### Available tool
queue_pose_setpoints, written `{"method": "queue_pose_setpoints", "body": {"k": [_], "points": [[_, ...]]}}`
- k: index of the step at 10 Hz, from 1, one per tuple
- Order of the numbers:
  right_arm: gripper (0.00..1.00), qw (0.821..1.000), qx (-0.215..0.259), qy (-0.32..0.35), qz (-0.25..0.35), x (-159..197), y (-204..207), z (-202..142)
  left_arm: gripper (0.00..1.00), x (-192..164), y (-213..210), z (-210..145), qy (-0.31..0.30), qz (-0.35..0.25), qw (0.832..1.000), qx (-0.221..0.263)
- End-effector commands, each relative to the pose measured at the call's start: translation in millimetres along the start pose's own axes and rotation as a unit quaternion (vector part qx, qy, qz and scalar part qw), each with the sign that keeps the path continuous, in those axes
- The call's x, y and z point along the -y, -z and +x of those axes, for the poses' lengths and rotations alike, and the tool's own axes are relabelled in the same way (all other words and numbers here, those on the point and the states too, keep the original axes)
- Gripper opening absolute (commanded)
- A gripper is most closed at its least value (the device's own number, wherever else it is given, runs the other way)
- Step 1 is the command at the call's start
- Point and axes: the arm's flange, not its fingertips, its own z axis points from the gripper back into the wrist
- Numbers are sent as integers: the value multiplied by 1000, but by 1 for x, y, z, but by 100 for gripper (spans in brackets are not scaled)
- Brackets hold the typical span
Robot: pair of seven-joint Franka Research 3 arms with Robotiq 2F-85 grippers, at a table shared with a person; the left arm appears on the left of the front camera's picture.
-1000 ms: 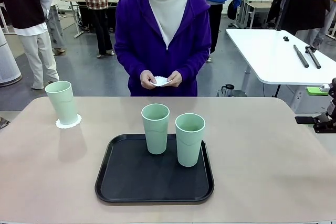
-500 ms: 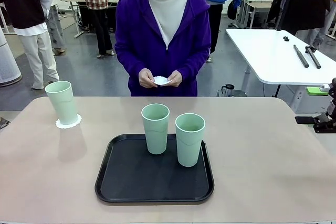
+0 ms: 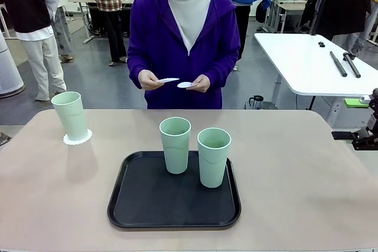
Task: Place coasters on the table and set cups on them.
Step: Take one Reusable plastic cup from the Flat Tray and place it on a coaster set by the human.
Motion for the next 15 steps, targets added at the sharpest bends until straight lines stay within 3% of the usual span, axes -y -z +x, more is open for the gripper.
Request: {"method": "queue_pose_setpoints", "body": {"k": [1,15], "points": [[100,1000,0,-7,5,1,1,1,100,1,-2,-1,-1,-2,1000,0],[100,1000,0,-7,5,1,1,1,100,1,-2,-1,-1,-2,1000,0]]}}
